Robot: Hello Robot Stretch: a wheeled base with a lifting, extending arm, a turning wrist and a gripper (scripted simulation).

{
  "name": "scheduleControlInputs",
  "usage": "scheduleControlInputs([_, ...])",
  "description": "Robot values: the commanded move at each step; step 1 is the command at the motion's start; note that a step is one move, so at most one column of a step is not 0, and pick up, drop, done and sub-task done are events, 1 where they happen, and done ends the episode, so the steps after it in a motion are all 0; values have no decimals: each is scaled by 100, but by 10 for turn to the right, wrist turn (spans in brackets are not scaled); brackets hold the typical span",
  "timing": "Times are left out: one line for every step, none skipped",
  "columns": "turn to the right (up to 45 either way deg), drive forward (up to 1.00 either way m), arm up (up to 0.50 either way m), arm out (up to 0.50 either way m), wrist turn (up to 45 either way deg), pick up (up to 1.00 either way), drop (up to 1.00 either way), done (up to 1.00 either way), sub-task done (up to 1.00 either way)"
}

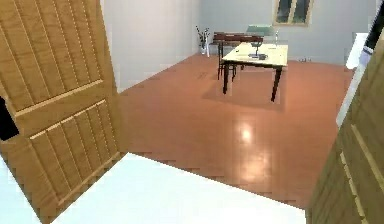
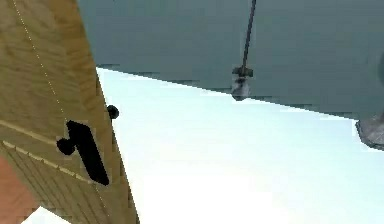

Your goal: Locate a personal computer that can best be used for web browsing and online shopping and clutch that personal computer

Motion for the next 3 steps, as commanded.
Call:
scheduleControlInputs([30,0,0,0,0,0,0,0,0])
scheduleControlInputs([0,100,0,0,0,0,0,0,0])
scheduleControlInputs([0,75,0,0,0,0,0,0,0])
